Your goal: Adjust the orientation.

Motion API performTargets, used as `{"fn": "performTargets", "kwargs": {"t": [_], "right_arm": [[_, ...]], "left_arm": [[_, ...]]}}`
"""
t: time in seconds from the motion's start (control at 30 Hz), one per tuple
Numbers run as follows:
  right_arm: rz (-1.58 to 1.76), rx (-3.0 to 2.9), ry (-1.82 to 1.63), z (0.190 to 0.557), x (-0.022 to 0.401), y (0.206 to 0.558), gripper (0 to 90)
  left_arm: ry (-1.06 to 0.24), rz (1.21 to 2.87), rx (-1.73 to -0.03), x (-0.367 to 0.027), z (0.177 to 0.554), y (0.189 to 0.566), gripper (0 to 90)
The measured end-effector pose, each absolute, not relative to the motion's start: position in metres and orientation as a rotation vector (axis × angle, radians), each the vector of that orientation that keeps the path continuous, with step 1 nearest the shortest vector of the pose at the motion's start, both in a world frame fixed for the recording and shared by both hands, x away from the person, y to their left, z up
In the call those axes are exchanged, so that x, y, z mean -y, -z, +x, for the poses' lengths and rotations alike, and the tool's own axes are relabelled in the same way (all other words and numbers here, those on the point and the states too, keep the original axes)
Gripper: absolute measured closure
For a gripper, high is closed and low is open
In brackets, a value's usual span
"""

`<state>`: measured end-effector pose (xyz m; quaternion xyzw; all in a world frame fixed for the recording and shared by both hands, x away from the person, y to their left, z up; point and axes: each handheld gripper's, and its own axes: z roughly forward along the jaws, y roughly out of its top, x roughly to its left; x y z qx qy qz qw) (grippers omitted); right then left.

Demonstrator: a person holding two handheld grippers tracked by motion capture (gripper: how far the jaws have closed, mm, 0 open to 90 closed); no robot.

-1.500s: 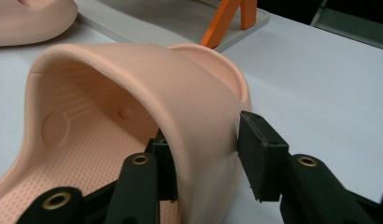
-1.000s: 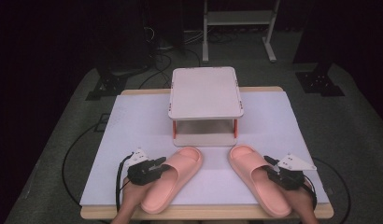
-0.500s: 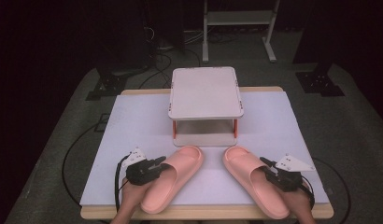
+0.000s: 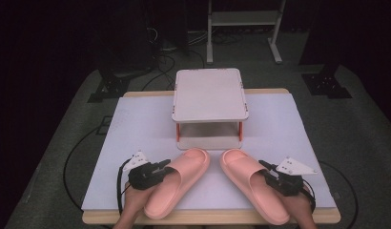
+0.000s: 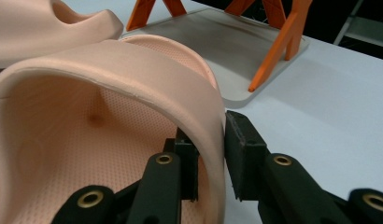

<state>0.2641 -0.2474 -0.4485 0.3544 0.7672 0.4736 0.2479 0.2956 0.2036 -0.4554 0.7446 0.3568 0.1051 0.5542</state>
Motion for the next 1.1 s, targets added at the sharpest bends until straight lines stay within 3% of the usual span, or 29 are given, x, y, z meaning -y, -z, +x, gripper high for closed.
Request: {"fn": "performTargets", "kwargs": {"t": [1.1], "right_arm": [[0.953, -2.044, -1.379, 0.251, 0.234, 0.413, 74.4]], "left_arm": [[-0.250, 1.701, -0.779, -0.195, 0.286, 0.426, 66.3]]}}
